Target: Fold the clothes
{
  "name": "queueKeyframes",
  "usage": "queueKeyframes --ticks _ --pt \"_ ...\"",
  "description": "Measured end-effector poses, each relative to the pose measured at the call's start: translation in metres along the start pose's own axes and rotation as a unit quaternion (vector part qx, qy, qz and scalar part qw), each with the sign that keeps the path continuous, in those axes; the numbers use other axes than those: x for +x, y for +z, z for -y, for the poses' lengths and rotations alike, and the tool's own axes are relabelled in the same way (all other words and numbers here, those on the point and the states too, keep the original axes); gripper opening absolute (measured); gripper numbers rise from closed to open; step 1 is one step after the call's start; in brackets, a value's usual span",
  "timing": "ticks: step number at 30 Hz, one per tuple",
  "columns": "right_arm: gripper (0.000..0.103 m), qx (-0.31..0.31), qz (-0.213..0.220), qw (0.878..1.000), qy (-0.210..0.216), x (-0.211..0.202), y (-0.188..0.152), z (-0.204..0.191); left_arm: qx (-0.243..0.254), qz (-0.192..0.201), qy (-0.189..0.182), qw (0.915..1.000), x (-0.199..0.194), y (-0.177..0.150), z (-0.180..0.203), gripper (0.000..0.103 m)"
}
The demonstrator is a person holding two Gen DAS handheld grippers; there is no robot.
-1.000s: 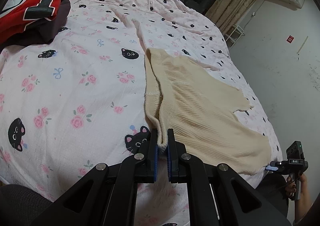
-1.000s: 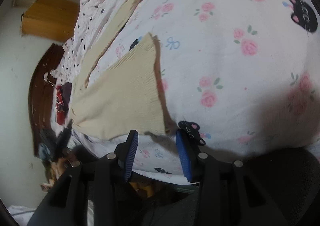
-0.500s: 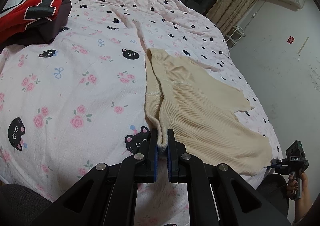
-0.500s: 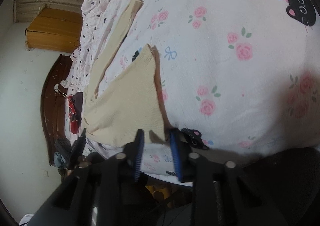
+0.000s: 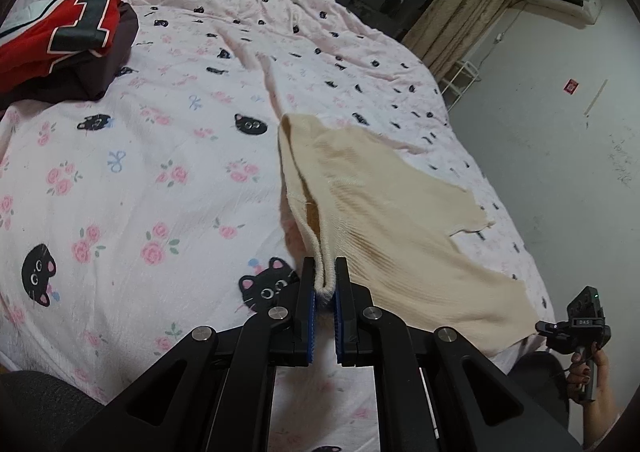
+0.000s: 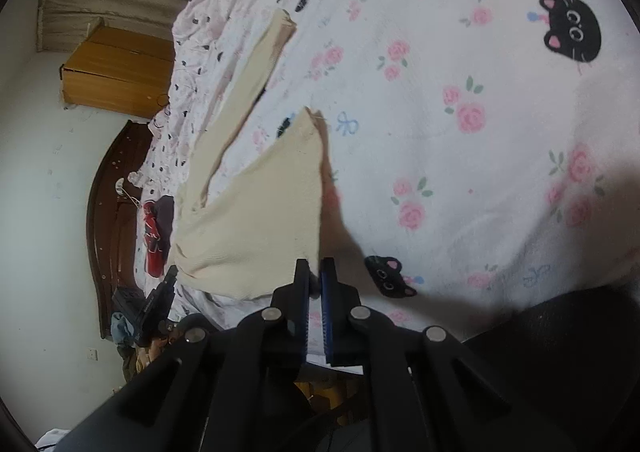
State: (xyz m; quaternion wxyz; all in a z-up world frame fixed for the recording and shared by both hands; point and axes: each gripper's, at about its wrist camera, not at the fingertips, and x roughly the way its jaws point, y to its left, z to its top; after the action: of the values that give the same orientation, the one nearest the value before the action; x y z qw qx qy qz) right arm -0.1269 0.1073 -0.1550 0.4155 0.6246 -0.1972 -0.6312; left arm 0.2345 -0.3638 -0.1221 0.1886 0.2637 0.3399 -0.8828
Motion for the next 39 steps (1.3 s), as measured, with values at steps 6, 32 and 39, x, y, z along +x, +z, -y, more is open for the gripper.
queueKeyframes --ticks 6,32,39 --pt "0.006 -0.008 0.009 0.999 0.045 -0.007 0.010 -0.022 -0.038 0.001 -0.031 0.9988 -0.012 0.011 -0.002 0.005" --pt "0.006 0.068 -0.005 0.994 0.089 0.051 0.204 -0.050 -0.117 -0.044 0.009 0.9921 0.073 0.112 -0.009 0.005" --pt "0.006 0.070 -0.013 0.995 0.072 0.077 0.239 -0.059 -0.122 -0.043 0.019 0.9914 0.087 0.123 -0.016 0.005"
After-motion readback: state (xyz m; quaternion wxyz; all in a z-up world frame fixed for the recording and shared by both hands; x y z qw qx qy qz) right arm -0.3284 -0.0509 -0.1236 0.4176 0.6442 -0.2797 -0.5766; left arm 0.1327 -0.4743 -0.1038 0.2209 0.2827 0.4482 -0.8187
